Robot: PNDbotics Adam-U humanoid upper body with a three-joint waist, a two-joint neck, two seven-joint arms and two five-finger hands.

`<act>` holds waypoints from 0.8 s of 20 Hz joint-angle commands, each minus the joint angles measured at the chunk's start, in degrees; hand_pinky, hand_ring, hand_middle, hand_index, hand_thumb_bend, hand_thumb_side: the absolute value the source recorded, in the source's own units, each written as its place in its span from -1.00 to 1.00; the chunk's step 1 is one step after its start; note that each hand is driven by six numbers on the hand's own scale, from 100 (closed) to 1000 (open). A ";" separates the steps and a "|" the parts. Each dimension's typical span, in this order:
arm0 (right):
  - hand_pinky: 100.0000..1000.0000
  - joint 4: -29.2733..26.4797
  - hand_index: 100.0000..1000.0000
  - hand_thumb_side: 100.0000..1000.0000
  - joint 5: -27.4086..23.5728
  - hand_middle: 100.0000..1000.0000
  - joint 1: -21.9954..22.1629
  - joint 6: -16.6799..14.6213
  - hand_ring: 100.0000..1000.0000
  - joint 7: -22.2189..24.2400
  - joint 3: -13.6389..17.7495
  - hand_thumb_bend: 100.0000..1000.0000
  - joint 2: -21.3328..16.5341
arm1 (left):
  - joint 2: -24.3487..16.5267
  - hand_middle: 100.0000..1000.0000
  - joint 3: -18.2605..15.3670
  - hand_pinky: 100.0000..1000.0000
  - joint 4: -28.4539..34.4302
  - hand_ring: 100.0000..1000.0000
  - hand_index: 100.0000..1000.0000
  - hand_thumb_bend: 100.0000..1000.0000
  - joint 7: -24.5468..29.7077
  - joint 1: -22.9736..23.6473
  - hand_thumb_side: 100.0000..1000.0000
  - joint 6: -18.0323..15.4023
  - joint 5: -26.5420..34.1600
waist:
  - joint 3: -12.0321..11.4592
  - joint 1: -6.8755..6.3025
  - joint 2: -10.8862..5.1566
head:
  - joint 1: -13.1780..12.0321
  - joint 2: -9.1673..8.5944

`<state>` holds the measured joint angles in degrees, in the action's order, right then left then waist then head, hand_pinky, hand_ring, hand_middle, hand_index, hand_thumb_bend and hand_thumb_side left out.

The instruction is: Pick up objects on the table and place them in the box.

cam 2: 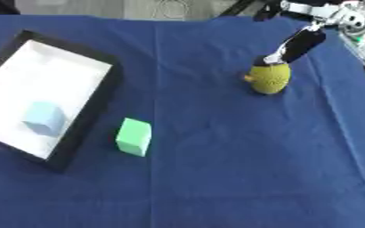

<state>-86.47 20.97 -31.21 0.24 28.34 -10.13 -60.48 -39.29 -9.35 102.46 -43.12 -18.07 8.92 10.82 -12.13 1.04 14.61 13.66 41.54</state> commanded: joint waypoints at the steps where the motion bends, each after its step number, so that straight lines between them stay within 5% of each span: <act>1: 0.78 0.76 0.69 -0.43 0.28 0.61 0.30 -0.74 0.76 0.12 1.37 -0.04 -3.22 | -1.49 0.67 -0.76 0.24 0.42 0.52 0.73 0.07 -0.08 -0.27 0.09 -0.21 0.12 | -0.16 -0.37 -0.42 | -0.27 -0.88; 7: 0.80 1.78 0.72 -0.34 -3.21 0.63 1.43 -3.41 0.77 2.97 2.35 0.03 -4.30 | -1.51 0.67 -0.88 0.25 0.35 0.53 0.73 0.07 -0.06 -0.14 0.09 -0.39 0.27 | -0.27 -0.31 -0.22 | -0.36 -0.86; 16: 0.79 7.32 0.71 -0.36 1.04 0.64 -0.32 -5.07 0.78 3.20 2.02 0.02 -2.95 | -1.29 0.67 -0.80 0.25 0.40 0.53 0.73 0.06 0.08 -0.11 0.09 -0.42 0.39 | -0.68 -0.53 0.36 | 0.16 -1.23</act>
<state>-79.56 21.43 -30.75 -4.49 31.57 -8.85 -61.77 -39.27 -9.39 102.45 -43.06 -17.94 8.65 11.07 -12.77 1.03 15.04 13.73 41.03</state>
